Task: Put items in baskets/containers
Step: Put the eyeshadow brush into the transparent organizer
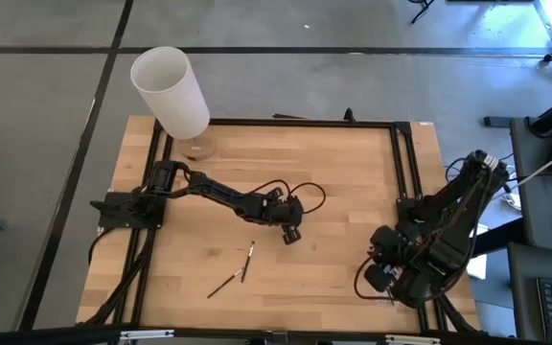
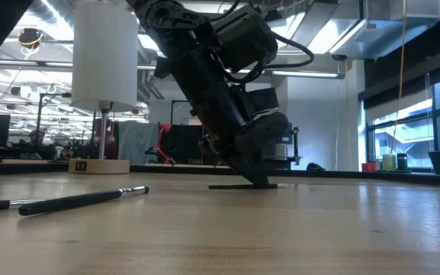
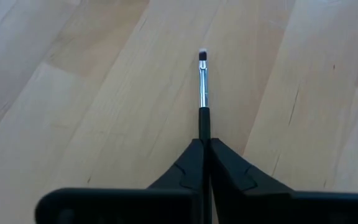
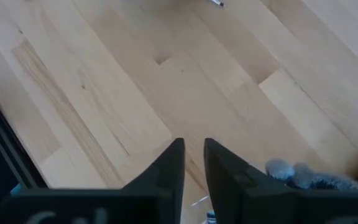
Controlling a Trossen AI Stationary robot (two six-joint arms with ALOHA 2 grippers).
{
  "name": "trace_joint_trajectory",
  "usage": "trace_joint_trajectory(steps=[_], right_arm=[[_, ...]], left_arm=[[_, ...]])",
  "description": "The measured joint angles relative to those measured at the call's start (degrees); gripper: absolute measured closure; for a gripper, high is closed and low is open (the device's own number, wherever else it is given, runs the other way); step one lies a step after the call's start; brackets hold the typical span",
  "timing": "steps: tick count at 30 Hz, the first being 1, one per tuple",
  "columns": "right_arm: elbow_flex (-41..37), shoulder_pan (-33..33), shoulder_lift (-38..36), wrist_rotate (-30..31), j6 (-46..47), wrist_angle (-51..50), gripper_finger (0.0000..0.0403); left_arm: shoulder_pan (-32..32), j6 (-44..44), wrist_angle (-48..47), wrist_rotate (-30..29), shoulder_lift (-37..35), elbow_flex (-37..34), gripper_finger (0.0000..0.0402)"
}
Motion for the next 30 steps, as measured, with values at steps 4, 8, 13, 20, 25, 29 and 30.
trace_joint_trajectory(steps=[4, 8, 13, 20, 25, 29, 30], right_arm=[[0.00, 0.00, 0.96, -0.03, 0.00, 0.07, 0.0347], [-0.29, 0.00, 1.27, 3.47, -0.02, 0.54, 0.0348], [-6.75, -0.60, 1.25, 14.11, 0.45, 4.11, 0.0348], [-22.38, -6.03, -0.63, 21.81, -4.41, 28.44, 0.0331], [-33.29, -7.57, -6.55, 26.60, -9.70, 42.98, 0.0282], [-43.99, -8.11, -14.51, 31.47, -10.88, 54.35, 0.0242], [-46.69, -8.92, -16.20, 31.24, -12.15, 58.46, 0.0236]], left_arm=[[0.00, 0.19, 0.48, -0.38, 0.00, -0.14, 0.0387], [-0.58, 0.65, 3.05, -1.02, -0.73, -0.48, 0.0386], [-1.60, 0.68, 6.18, -1.94, -2.60, -0.79, 0.0386], [-3.91, 2.05, 13.33, -2.95, -5.70, -0.58, 0.0385], [-4.42, 1.11, 20.38, -0.85, -6.19, -0.42, 0.0385], [-3.52, -1.96, 29.82, 1.75, -6.19, -4.37, 0.0385], [-2.97, -2.87, 32.91, 2.27, -6.19, -6.22, 0.0384]])
